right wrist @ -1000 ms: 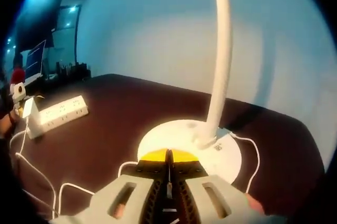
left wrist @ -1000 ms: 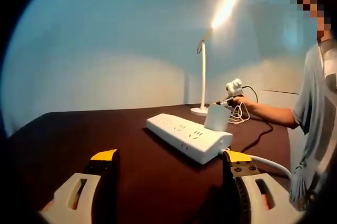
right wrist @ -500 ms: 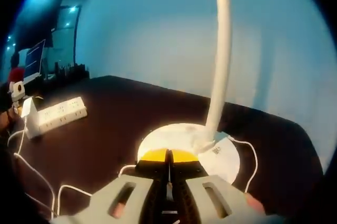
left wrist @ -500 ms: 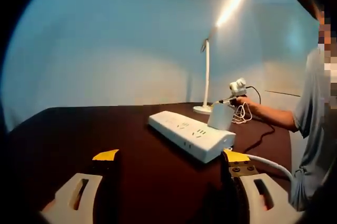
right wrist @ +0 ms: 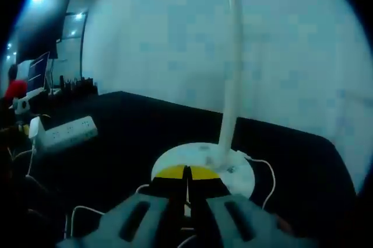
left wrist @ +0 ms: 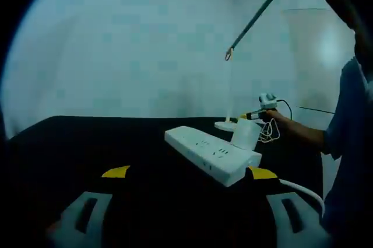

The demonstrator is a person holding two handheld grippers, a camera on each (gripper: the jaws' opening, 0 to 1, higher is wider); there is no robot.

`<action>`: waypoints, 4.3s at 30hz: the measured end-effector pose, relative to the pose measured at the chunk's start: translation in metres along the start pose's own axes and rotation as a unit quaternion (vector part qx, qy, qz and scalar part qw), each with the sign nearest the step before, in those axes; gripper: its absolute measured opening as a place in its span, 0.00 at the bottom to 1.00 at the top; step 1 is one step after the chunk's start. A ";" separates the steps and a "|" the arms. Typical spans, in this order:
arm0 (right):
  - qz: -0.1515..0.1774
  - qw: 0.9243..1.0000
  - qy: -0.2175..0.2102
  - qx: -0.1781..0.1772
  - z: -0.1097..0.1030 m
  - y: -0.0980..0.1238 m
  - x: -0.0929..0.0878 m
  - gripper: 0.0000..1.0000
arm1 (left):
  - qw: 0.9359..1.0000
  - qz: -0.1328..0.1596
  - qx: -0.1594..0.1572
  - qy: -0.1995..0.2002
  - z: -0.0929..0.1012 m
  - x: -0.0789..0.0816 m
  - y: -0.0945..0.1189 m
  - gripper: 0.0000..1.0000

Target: Insert the desk lamp plug into the socket, turn on the power strip switch, turn on the lamp switch, then turn off the lamp switch, turn off the power strip switch, and remove the plug from the socket.

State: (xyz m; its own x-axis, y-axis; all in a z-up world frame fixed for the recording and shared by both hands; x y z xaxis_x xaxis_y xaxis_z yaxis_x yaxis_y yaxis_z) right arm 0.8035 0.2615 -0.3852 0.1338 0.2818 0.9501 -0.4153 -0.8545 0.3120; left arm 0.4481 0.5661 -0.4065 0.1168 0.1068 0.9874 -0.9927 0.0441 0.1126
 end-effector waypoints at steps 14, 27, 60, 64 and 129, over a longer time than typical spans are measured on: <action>0.017 1.000 -0.014 0.009 -0.016 0.008 0.005 0.03 | 1.000 0.001 -0.001 0.020 -0.001 0.001 -0.003 0.70; 0.025 0.999 -0.024 0.025 -0.010 0.011 0.012 0.03 | 0.998 0.046 0.005 0.040 0.003 0.024 -0.002 0.83; 0.024 0.994 -0.015 0.107 -0.048 0.019 0.028 0.29 | 0.999 0.020 -0.027 -0.020 0.047 0.049 -0.001 0.62; 0.034 0.992 -0.010 0.118 -0.052 0.025 0.035 0.29 | 0.999 0.020 -0.031 -0.022 0.066 0.047 -0.004 0.58; 0.075 0.978 0.035 0.190 -0.165 0.129 0.018 0.73 | 0.998 -0.012 -0.057 -0.017 0.070 0.004 -0.027 0.49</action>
State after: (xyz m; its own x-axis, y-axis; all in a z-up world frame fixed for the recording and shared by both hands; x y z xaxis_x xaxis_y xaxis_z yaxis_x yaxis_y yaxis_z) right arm 0.6043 0.2281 -0.3287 0.0299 0.1592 0.9868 -0.0592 -0.9852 0.1608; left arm 0.4733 0.4960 -0.3974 0.1372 0.0709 0.9880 -0.9795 0.1582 0.1247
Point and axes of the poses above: the point that each gripper's makers call its tool centre point, and the gripper's own axes: y roughly backward along the fingers, z roughly to its right, x roughly out of its top, the point moved 1 cm from there along y, roughly backward along the fingers, and after that the axes turned 7 degrees about x, right-handed, at the moved point
